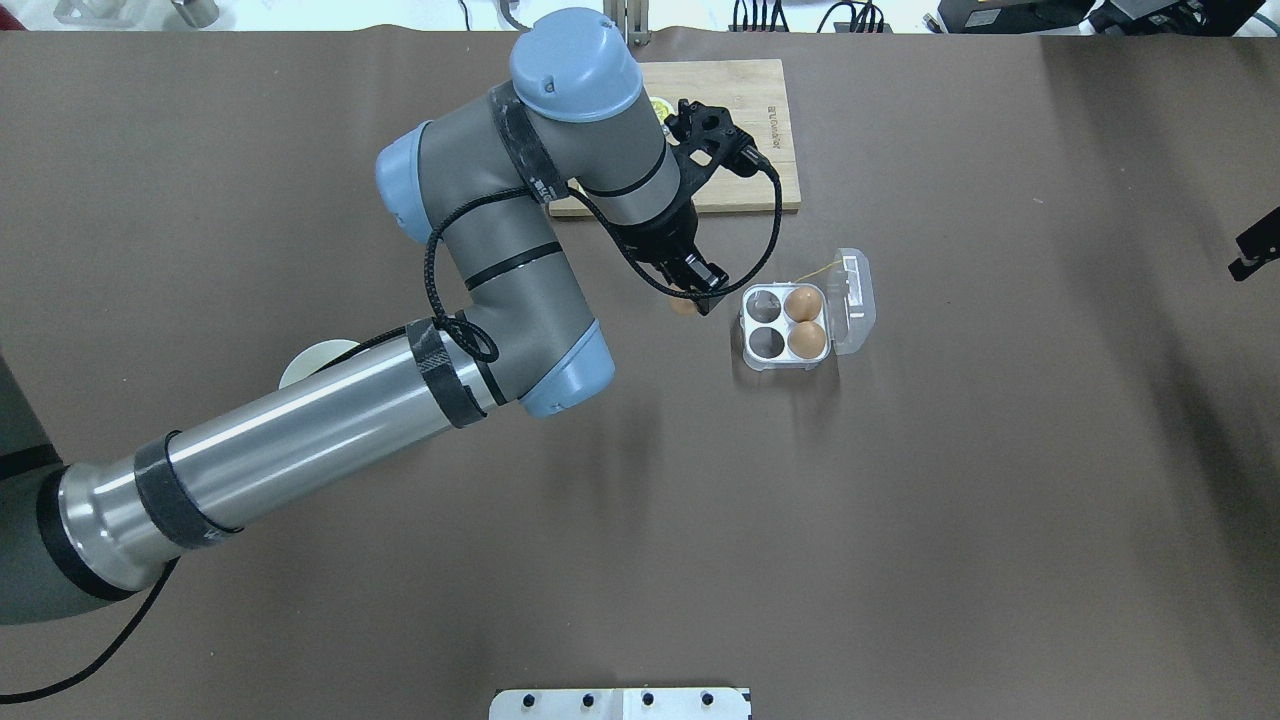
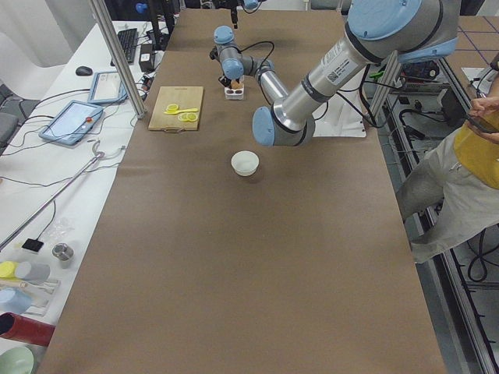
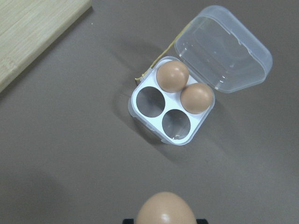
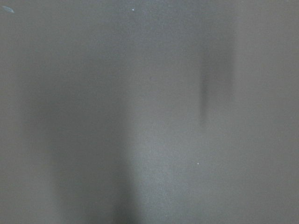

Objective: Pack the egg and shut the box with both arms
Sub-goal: 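Lift the egg with the left gripper and carry it over the egg box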

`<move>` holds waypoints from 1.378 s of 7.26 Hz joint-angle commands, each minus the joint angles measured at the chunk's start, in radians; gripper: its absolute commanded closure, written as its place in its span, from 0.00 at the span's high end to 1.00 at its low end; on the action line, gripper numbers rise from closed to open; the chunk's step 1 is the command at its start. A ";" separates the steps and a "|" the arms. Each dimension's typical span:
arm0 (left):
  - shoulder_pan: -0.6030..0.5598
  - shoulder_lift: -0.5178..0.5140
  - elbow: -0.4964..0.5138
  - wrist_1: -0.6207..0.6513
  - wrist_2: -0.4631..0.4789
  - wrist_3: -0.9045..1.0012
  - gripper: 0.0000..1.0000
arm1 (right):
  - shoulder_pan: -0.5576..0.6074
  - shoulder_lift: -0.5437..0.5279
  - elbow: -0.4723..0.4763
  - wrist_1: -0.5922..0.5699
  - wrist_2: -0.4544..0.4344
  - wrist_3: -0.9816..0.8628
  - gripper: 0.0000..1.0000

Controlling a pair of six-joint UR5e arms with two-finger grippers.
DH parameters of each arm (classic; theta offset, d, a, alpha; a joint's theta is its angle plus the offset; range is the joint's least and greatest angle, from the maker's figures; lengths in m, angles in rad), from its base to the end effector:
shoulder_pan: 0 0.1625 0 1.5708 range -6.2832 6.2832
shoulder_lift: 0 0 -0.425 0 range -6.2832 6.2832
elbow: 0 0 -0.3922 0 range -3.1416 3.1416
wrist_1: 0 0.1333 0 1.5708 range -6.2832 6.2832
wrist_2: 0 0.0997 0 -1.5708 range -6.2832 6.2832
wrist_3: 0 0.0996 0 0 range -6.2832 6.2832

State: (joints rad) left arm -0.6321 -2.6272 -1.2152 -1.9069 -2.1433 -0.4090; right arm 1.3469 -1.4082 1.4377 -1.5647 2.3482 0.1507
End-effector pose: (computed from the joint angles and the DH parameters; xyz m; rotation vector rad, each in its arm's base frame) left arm 0.5926 -0.5323 0.0755 0.4742 1.0600 0.7667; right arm -0.0631 -0.5630 0.6377 -0.1116 -0.7702 -0.0833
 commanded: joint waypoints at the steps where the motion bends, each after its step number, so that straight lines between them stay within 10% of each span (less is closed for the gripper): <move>1: 0.020 -0.031 0.048 -0.023 0.036 -0.004 0.37 | 0.000 -0.002 -0.003 0.000 0.020 0.000 1.00; 10: 0.144 -0.074 0.124 -0.095 0.175 -0.071 0.36 | -0.006 0.000 -0.020 0.002 0.020 -0.003 1.00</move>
State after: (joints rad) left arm -0.5037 -2.6793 -1.1053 -2.0018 -1.9891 -0.4613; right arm 1.3408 -1.4082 1.4181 -1.5637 2.3685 0.1473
